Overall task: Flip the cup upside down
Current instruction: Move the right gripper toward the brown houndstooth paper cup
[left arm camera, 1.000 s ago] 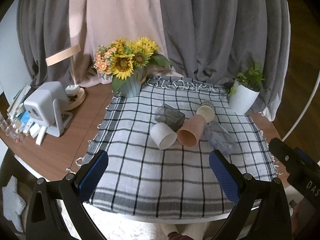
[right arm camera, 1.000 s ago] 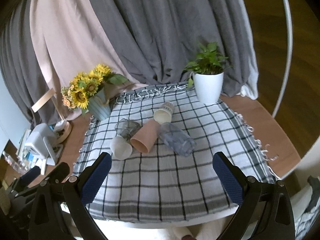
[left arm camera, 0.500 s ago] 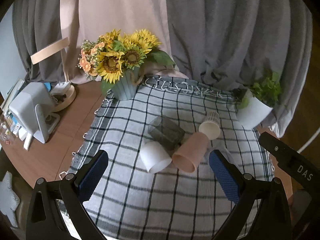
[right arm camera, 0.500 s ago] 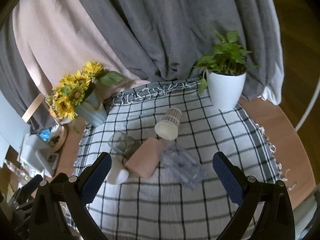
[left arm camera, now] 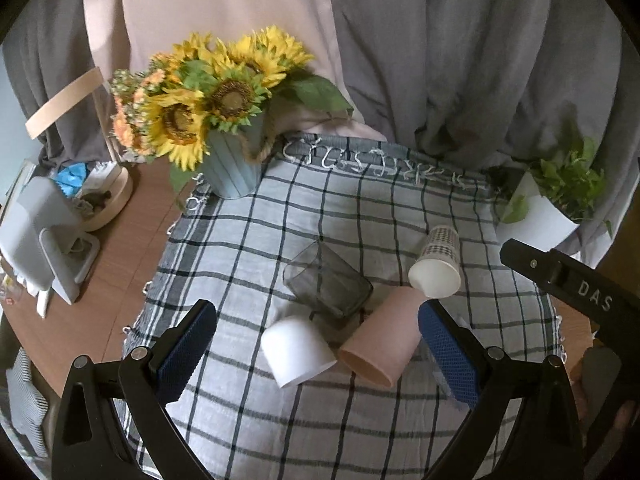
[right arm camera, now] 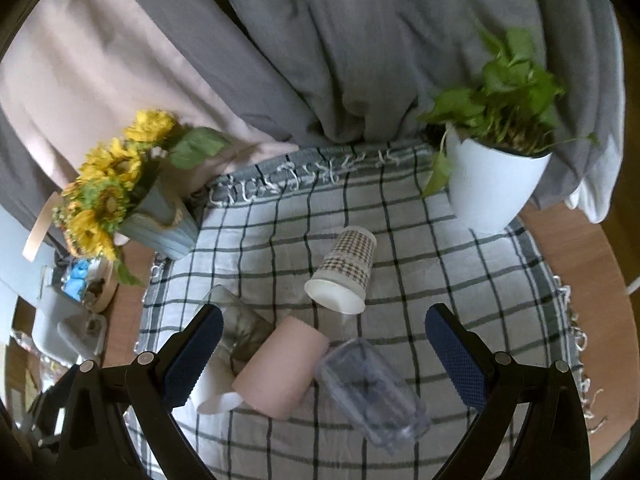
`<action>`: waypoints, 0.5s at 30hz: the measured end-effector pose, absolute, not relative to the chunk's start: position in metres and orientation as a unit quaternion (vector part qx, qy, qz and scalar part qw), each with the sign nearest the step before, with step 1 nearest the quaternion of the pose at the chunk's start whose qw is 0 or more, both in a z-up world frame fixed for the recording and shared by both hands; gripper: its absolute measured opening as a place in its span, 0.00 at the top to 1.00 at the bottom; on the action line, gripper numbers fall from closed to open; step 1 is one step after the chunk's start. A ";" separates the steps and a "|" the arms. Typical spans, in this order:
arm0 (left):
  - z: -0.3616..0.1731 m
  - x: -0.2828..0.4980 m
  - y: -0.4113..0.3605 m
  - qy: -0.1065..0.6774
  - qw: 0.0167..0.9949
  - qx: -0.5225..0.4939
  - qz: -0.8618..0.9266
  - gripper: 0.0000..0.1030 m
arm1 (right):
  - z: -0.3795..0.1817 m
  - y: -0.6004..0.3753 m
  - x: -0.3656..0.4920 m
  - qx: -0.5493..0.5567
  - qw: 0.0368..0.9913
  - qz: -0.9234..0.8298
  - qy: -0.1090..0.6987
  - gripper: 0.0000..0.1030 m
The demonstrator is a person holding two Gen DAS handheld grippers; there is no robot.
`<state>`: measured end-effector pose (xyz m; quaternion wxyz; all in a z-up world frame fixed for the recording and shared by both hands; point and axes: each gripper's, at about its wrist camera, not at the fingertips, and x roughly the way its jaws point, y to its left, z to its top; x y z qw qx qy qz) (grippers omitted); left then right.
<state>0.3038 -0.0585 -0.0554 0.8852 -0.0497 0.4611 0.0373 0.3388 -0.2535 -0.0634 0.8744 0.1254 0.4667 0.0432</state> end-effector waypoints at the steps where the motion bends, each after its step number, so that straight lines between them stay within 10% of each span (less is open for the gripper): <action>1: -0.058 0.310 -0.059 0.466 0.882 -0.052 0.037 0.00 | -0.067 -0.254 0.348 0.127 0.870 0.044 0.475 0.01; 15: -0.093 0.360 -0.069 0.523 0.849 -0.051 0.049 0.00 | -0.125 -0.256 0.431 0.137 0.815 0.048 0.561 0.01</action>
